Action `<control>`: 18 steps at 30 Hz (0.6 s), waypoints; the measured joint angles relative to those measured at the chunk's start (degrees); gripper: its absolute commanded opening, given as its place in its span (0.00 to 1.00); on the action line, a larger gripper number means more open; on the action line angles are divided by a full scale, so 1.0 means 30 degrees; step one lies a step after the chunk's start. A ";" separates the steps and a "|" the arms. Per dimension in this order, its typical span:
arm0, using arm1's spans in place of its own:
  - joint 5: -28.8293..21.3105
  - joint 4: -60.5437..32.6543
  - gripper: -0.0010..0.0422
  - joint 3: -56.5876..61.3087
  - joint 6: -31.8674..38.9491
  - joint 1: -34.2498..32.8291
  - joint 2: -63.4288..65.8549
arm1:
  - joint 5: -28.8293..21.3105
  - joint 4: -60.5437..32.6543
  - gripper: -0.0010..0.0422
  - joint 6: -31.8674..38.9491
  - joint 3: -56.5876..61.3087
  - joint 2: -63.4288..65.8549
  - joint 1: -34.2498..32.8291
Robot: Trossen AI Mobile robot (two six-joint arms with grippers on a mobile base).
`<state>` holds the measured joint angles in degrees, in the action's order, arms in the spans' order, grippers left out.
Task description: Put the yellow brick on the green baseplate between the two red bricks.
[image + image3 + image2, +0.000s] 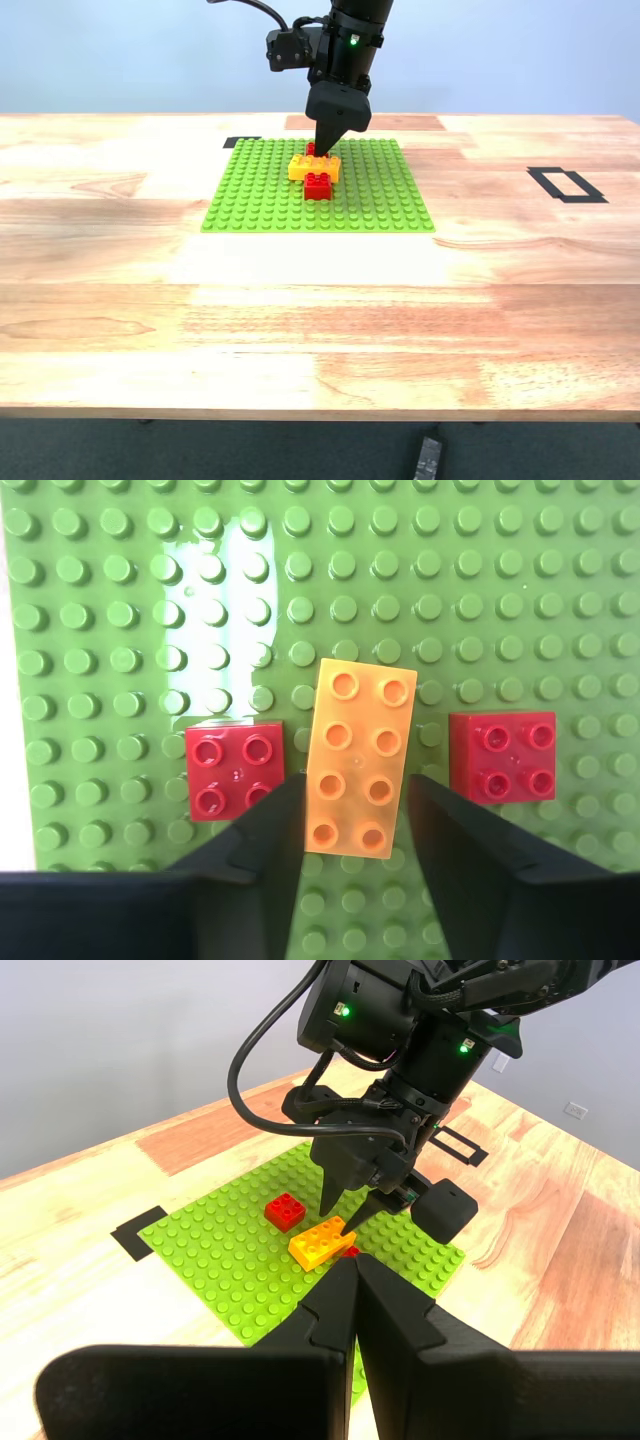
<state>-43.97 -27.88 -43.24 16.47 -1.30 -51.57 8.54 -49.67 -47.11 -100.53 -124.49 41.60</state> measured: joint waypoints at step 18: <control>0.0000 0.0364 0.02 0.0000 -0.0007 0.0000 0.0000 | 0.0597 0.0219 0.02 0.0357 0.0087 -0.0240 0.0080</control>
<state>-43.97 -26.79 -43.24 16.45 -1.30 -51.57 10.33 -49.01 -46.04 -100.27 -125.21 41.85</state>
